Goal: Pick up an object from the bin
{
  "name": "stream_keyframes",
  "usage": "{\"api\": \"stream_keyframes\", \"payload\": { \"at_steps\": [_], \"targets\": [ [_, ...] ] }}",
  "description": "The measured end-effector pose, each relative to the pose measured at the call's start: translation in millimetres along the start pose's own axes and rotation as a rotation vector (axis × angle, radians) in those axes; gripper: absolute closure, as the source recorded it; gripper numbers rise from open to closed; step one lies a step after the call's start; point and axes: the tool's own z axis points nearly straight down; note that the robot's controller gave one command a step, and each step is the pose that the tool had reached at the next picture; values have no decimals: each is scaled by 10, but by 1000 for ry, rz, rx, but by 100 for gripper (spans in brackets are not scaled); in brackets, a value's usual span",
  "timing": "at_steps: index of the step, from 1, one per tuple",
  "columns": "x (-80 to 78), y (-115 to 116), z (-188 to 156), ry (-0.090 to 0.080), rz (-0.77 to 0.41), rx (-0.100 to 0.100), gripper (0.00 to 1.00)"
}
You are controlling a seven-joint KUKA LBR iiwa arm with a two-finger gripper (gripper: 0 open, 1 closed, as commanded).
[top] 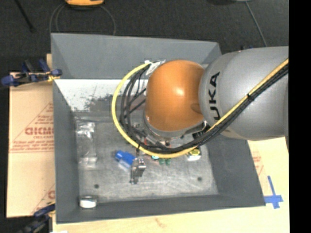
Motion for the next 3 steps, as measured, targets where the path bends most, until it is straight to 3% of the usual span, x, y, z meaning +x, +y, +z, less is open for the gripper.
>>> {"api": "stream_keyframes", "payload": {
  "at_steps": [1,2,3],
  "targets": [
    [-431,-97,1449,-14,14,-4,0],
    [-453,-90,1380,-20,18,-6,100],
    [-704,-71,-229,-16,-346,1,100]
  ]
}}
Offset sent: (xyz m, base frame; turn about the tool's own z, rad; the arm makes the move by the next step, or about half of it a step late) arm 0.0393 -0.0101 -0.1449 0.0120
